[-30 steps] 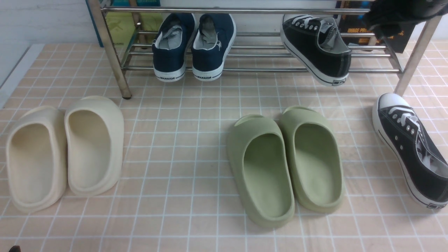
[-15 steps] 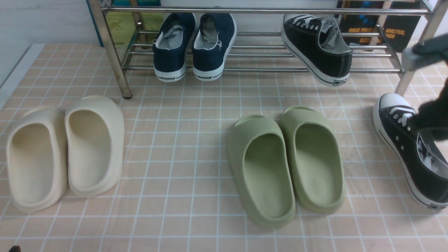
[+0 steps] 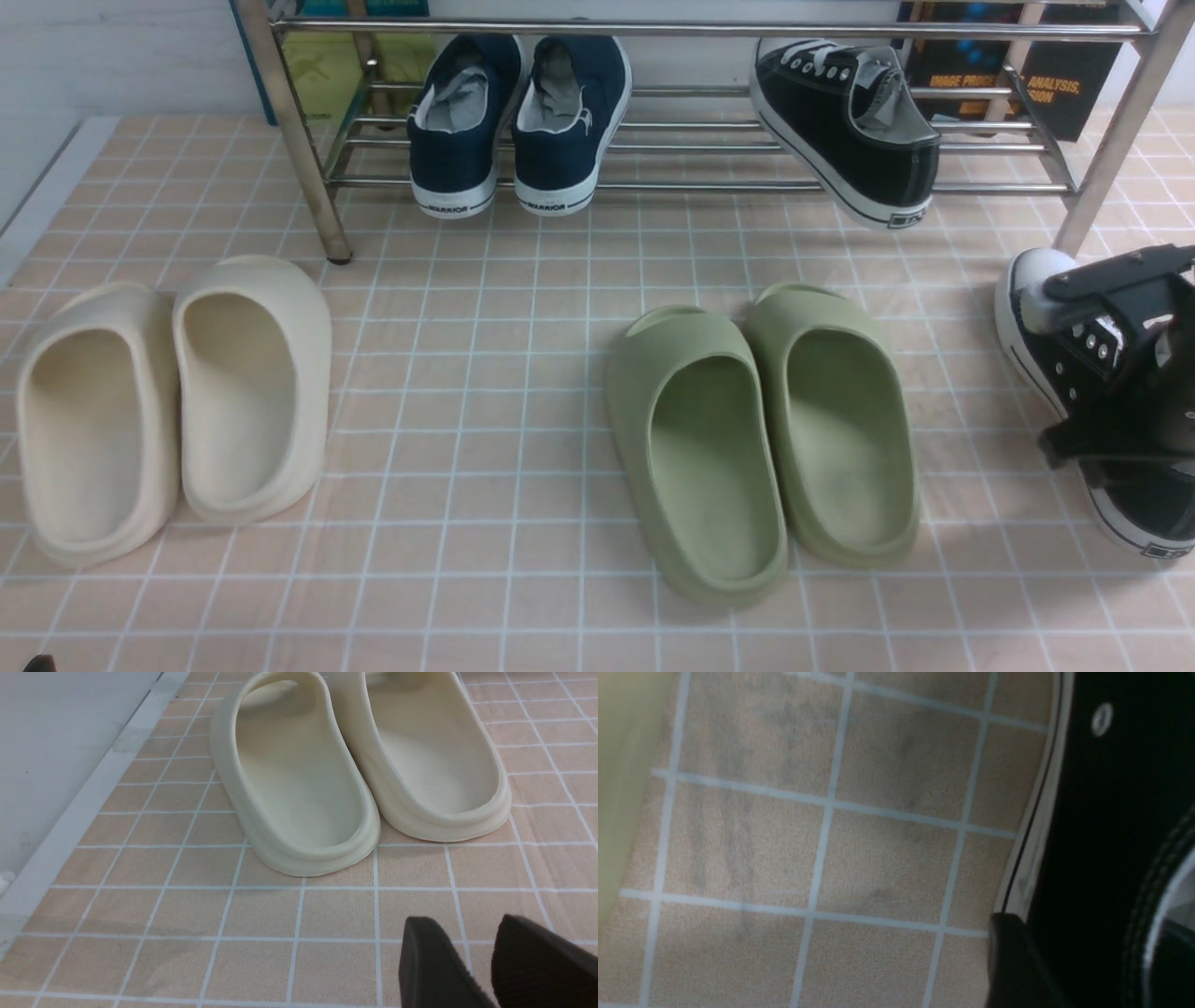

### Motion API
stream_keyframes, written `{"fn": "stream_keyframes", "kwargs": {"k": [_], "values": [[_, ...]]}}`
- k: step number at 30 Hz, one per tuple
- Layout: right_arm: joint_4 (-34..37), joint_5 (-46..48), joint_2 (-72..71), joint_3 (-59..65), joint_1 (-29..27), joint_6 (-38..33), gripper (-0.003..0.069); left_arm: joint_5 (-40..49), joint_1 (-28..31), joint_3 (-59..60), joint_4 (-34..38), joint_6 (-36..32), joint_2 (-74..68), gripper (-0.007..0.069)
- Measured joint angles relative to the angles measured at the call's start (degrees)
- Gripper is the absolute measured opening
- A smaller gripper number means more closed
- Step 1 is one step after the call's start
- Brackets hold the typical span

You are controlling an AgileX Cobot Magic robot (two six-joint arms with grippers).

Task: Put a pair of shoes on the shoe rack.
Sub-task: Use the right arm to grab the shoe closest to it, then use the right arm to put a shoe into the shoe rack

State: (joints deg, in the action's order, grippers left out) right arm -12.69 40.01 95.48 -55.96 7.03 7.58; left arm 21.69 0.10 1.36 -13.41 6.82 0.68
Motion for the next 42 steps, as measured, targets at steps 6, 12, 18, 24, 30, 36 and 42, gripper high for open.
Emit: {"fn": "stream_keyframes", "kwargs": {"k": [6,12,18,24,30,36,42], "values": [[2.23,3.15,-0.58,-1.66,0.0,-0.9,0.0018,0.0,0.0,0.0,0.0,0.0,0.0,0.0237],[4.21,11.07,-7.83,-7.44,1.49,-2.9,0.0002,0.0,0.0,0.0,0.0,0.0,0.0,0.0237],[10.67,13.81,-9.92,-15.84,1.88,-8.45,0.0002,0.0,0.0,0.0,-0.05,0.0,0.0,0.0237],[14.47,17.35,-5.4,-22.19,2.35,-11.52,0.0002,0.0,0.0,0.0,-0.05,0.0,0.0,0.0237],[15.59,21.98,-4.28,-26.28,2.54,-11.63,0.0002,0.0,0.0,0.0,-0.05,0.0,0.0,0.0237],[15.76,25.48,-7.92,-26.48,6.46,-12.27,0.0004,0.0,0.0,0.0,-0.05,0.0,0.0,0.0237],[16.1,25.1,-9.29,-26.78,8.53,-12.63,0.0008,0.0,0.0,0.0,-0.05,0.0,0.0,0.0237]]}}
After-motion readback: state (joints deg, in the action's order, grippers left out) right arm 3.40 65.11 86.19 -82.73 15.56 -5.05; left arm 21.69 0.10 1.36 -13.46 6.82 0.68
